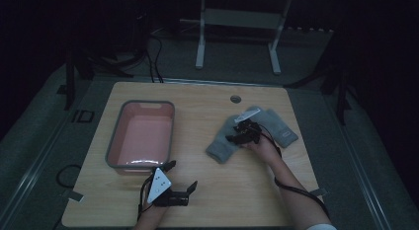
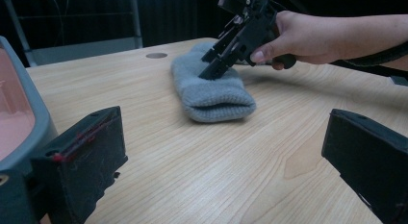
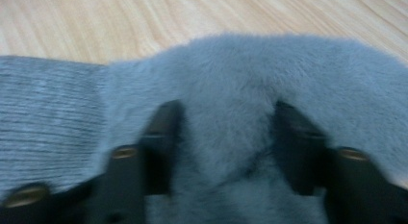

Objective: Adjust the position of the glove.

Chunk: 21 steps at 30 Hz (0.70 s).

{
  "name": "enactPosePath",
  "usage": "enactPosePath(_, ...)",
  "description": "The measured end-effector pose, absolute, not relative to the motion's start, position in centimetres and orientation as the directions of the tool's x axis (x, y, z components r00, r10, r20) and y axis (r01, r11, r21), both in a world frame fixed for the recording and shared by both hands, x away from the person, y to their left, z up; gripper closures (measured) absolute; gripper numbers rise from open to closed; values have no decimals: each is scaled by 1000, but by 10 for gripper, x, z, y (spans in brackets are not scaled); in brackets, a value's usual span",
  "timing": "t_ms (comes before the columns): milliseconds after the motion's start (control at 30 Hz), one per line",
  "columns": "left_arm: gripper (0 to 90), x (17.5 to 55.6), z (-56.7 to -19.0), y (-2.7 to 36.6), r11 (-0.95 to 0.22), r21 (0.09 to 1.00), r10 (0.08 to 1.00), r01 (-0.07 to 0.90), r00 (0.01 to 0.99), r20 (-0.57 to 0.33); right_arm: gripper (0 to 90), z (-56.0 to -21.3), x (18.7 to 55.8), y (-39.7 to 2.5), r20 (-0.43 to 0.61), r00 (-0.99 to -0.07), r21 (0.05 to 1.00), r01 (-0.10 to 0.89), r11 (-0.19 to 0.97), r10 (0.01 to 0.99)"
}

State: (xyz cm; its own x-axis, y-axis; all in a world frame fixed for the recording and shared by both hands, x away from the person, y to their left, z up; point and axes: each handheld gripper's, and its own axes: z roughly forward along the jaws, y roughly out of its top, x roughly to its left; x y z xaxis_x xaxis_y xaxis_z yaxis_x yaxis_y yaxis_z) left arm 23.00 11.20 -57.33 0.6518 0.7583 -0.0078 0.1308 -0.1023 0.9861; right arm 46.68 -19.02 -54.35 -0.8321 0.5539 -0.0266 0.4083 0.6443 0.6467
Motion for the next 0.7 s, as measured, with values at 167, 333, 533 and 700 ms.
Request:
enactPosePath(167,18,229,-573,112,-99,987,759,127,651,-7,767,-538,462,-186,-41,-855,629,380,678,517)
enactPosePath(333,18,230,-573,113,-96,987,759,131,651,-12,799,-525,455,-186,-6,-892,652,339,678,452)
enactPosePath(533,18,230,-573,113,-95,987,758,130,653,-13,799,-502,434,-175,22,-956,706,223,673,293)
enactPosePath(700,18,229,-574,113,-92,988,757,123,653,-11,798,-495,421,-160,26,-987,712,130,690,159)
